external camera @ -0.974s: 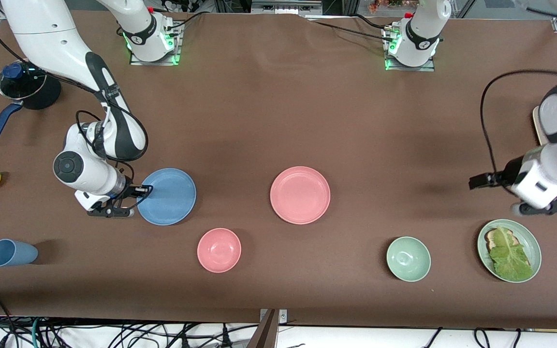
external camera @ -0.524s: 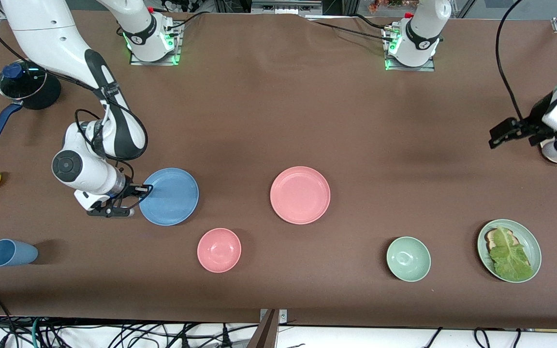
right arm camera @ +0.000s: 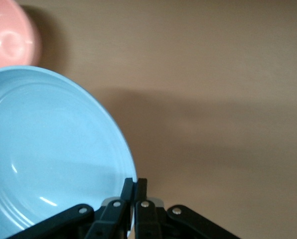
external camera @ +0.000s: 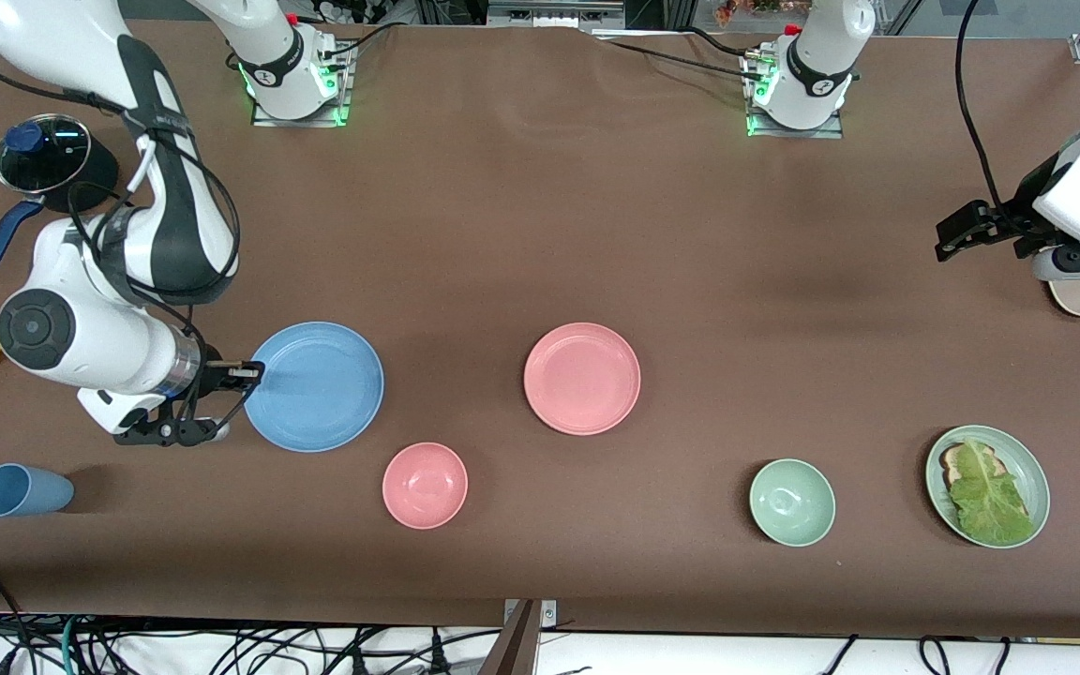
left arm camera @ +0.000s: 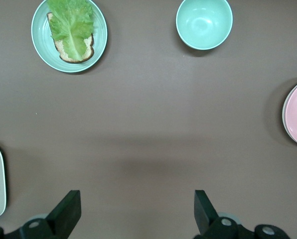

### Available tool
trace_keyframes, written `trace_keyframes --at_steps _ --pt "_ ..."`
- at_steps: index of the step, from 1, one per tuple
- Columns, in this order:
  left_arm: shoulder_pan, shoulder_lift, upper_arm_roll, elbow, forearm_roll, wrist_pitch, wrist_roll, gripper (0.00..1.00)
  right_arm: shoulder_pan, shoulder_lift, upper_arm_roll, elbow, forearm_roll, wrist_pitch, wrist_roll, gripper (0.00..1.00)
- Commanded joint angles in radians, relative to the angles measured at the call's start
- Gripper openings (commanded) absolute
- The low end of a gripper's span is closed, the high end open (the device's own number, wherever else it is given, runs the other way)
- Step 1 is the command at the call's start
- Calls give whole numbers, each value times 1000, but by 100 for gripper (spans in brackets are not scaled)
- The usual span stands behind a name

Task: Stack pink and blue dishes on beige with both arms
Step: 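Carry the blue plate with the right gripper onto the pink plate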

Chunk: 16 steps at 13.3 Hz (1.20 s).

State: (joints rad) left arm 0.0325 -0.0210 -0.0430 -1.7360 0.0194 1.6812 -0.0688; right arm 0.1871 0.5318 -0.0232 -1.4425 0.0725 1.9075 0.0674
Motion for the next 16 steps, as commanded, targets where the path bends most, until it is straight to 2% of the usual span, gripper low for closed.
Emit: trace_keyframes --at_steps 1,6,9,12,16 --pt "-2 -5 3 10 -9 -17 26 100 44 25 38 39 73 -9 120 0" --pt "-2 4 3 15 -18 -5 27 100 271 83 40 40 75 122 479 0" --pt "6 12 5 18 -18 -6 27 100 421 170 32 42 40 312 756 0" --pt "9 42 8 61 -21 -17 21 100 480 250 29 80 4 389 883 0" --pt "7 52 5 81 -19 -20 20 100 482 283 29 97 -5 409 888 0"
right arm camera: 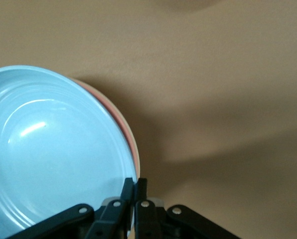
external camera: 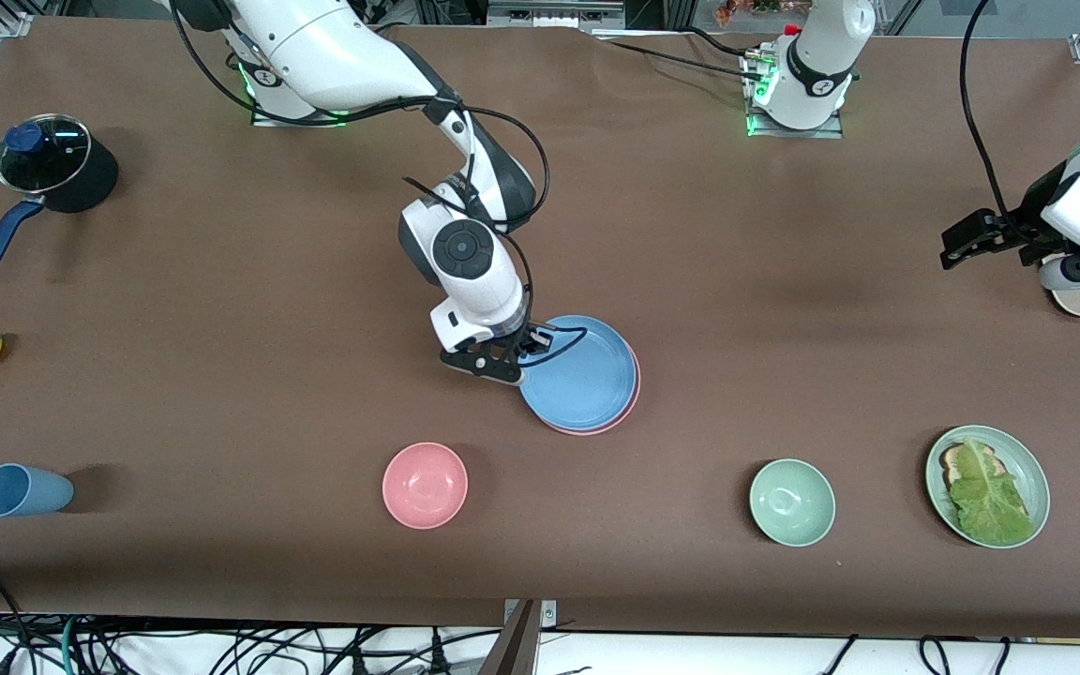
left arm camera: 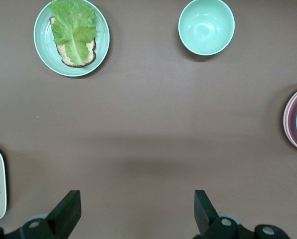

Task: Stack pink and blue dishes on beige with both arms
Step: 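Carry the blue plate with the right gripper onto the pink plate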

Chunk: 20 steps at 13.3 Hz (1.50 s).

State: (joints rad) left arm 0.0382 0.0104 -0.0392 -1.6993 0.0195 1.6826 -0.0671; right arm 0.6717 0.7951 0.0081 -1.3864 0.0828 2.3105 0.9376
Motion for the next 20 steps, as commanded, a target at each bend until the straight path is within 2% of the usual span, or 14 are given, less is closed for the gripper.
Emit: trace_keyframes --at_steps 1,6,14,15,16,20 --pt "0 23 1 50 -19 -21 18 100 -3 30 -2 41 -15 19 18 0" --pt "-1 23 1 53 -19 -31 21 100 -1 42 -2 41 -12 40 24 0" --pt "5 23 5 67 -18 -31 24 100 19 50 3 41 -8 59 161 0" --pt "5 25 5 67 -18 -31 23 100 19 53 3 41 -6 61 162 6" --pt "5 25 5 67 -18 -31 21 100 20 56 3 41 -6 61 170 19" --pt "8 22 7 70 -15 -31 21 100 22 44 -2 41 -14 55 179 78"
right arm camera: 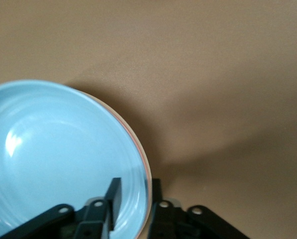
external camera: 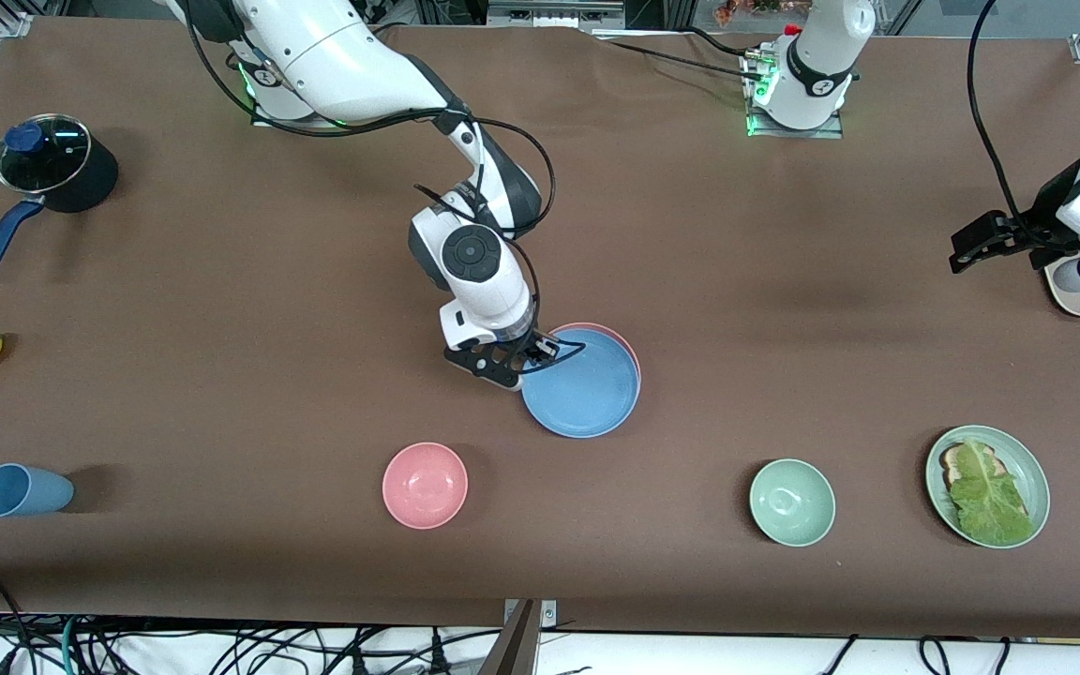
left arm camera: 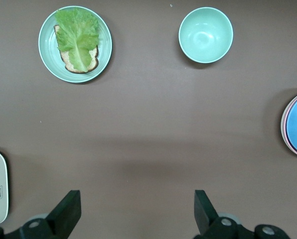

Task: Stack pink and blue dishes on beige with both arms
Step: 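Open the right gripper and lift it off the blue plate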

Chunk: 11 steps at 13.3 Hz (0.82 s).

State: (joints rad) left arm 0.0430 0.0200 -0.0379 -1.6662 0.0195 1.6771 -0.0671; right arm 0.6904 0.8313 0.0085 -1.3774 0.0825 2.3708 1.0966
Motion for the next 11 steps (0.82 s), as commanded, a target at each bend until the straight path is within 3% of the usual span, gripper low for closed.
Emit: trace_keyframes --at_steps 1,2,4,7,11 --pt "3 12 6 39 -13 -25 20 100 -5 0 -4 32 -15 -16 16 85" --pt "3 14 6 45 -12 -25 20 100 -9 -21 -13 32 -15 -50 13 99" --pt "3 14 7 48 -10 -27 18 100 -11 -79 -86 34 -15 -175 -53 100" --pt "8 14 6 48 -10 -28 18 100 -64 -179 -146 31 -6 -339 -367 100" --pt "8 14 4 48 -10 -30 20 100 -106 -312 -258 -6 -3 -533 -644 100"
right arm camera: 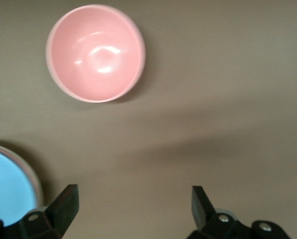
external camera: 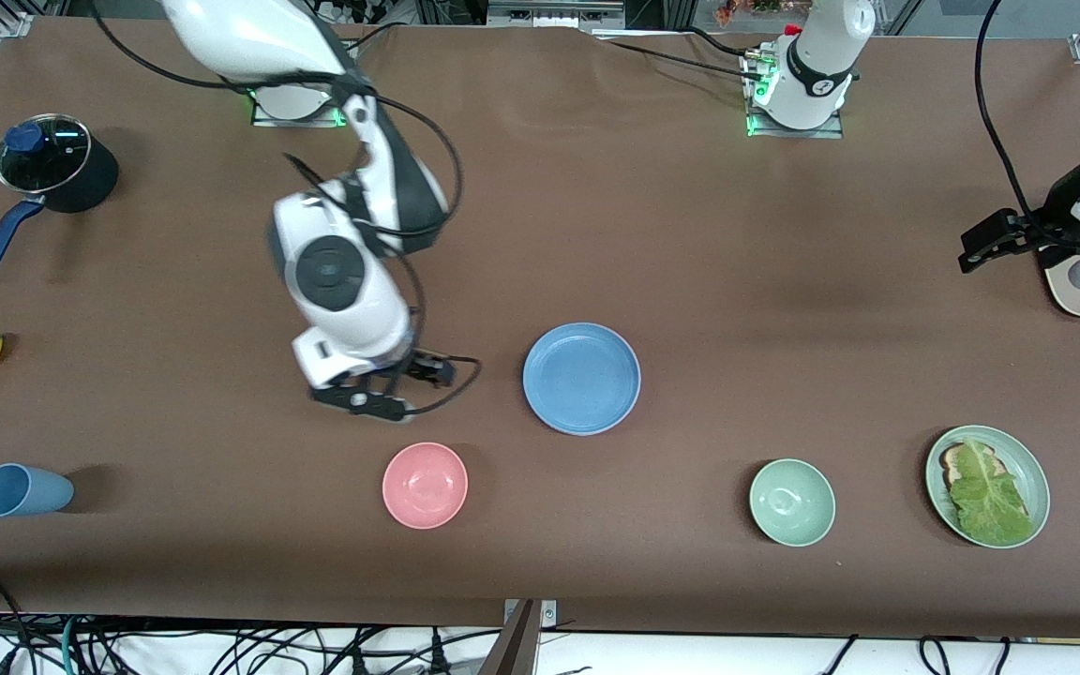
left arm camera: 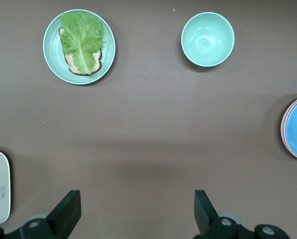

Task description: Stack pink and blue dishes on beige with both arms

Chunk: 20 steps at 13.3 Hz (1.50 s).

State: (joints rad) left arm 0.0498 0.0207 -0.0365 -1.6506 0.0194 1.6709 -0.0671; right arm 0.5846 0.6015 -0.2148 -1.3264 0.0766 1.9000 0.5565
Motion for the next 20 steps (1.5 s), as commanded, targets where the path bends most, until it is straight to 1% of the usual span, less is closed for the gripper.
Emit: trace_keyframes --at_steps 1,3,4,5,7,8,9,10,12,13,14,15,20 --pt "1 13 3 32 -12 -23 20 100 0 -136 -57 -98 5 -78 -153 100" --pt "1 13 3 32 -10 -22 20 100 1 -245 -90 -186 5 -107 -211 100" --pt "1 13 4 32 -10 -23 20 100 -6 -294 -94 -207 3 -154 -216 100" --pt "1 13 3 32 -10 -23 20 100 -58 -327 -68 -209 0 -212 -217 100" --pt "1 13 3 32 -10 -23 20 100 -286 -397 132 -209 -11 -288 -239 100" --pt "1 13 3 32 -10 -23 20 100 -377 -420 209 -218 -14 -305 -259 100" --pt "1 13 3 32 -10 -23 20 100 -438 -445 241 -237 -14 -306 -292 100" --pt "1 13 4 32 -10 -23 20 100 -468 -478 245 -266 -14 -300 -331 100" --pt "1 13 4 32 -9 -23 20 100 -488 -552 244 -328 -17 -299 -363 100" --pt "1 13 3 32 -9 -23 20 100 -491 -555 245 -326 -43 -302 -381 100" --pt "1 12 4 32 -9 -23 20 100 -493 -545 250 -306 -90 -300 -417 100" --pt "1 12 4 34 -9 -23 20 100 -491 -533 258 -286 -109 -303 -435 100" --pt "1 13 4 35 -9 -23 20 100 -488 -528 255 -269 -106 -311 -425 100"
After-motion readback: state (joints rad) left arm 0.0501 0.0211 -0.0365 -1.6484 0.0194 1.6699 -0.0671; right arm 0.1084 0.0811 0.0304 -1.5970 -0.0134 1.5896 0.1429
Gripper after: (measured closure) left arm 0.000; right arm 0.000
